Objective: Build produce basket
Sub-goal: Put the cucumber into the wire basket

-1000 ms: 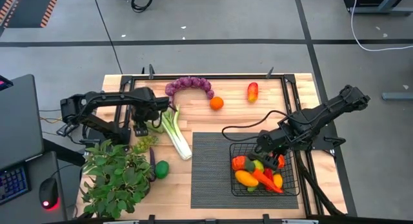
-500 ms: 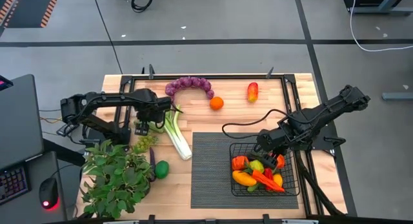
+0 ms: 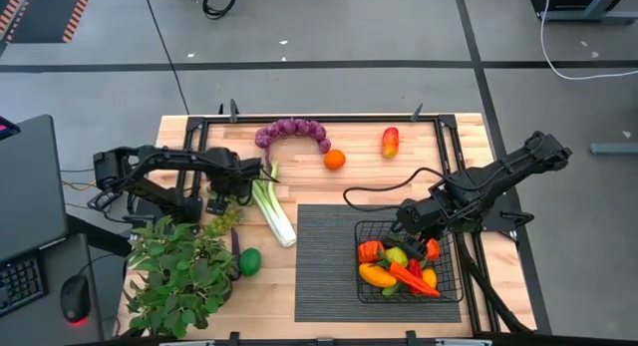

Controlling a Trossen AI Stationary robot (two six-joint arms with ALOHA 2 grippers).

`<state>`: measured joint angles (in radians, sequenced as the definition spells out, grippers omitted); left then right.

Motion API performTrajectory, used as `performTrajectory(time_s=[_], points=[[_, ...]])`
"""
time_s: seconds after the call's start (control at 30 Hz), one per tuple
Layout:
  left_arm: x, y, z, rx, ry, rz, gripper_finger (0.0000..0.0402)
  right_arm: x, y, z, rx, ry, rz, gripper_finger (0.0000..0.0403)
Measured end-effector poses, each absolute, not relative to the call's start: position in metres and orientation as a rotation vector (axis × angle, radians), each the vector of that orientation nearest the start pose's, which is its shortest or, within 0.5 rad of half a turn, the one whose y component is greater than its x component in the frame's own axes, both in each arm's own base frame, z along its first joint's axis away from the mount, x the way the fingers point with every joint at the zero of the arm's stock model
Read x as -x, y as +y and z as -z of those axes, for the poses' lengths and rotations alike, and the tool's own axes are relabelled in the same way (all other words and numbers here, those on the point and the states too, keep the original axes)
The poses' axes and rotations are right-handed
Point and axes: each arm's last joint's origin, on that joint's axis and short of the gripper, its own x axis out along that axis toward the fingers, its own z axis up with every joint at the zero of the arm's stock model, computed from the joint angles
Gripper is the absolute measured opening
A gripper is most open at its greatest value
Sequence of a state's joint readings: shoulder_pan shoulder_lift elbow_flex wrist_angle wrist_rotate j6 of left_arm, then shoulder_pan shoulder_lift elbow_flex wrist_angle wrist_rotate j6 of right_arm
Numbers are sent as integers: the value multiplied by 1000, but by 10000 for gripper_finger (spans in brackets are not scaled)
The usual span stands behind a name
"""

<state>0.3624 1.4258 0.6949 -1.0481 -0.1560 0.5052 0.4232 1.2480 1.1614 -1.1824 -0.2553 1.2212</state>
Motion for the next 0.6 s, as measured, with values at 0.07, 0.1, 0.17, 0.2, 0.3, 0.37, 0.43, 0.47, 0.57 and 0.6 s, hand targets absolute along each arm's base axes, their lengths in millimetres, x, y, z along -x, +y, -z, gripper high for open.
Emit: performTrajectory(time_s=[0.07, 0.1, 0.17, 0.2, 0.3, 0.37, 0.43, 0.47, 0.57, 0.6], points=[[-170, 70, -146, -173, 1802, 56, 348, -192, 95, -301, -905, 1448, 278, 389], [-170, 70, -144, -171, 1792, 45, 348, -192, 95, -301, -905, 1448, 278, 389], [-171, 70, -140, -174, 1766, 29, 348, -192, 95, -301, -906, 1448, 279, 389], [-171, 70, -139, -175, 1757, 23, 348, -192, 95, -301, -906, 1448, 279, 389], [-172, 70, -134, -168, 1722, -8, 347, -192, 95, -301, -906, 1448, 279, 389], [-172, 70, -134, -168, 1719, -10, 339, -192, 95, -301, -911, 1448, 284, 389], [-172, 70, -135, -160, 1721, -19, 321, -192, 95, -301, -918, 1448, 290, 389], [-172, 70, -136, -149, 1724, -29, 309, -192, 95, -301, -922, 1448, 294, 389], [-173, 71, -140, -114, 1743, -61, 262, -192, 95, -301, -934, 1447, 305, 389], [-173, 71, -142, -108, 1749, -63, 243, -192, 95, -301, -940, 1446, 311, 389]])
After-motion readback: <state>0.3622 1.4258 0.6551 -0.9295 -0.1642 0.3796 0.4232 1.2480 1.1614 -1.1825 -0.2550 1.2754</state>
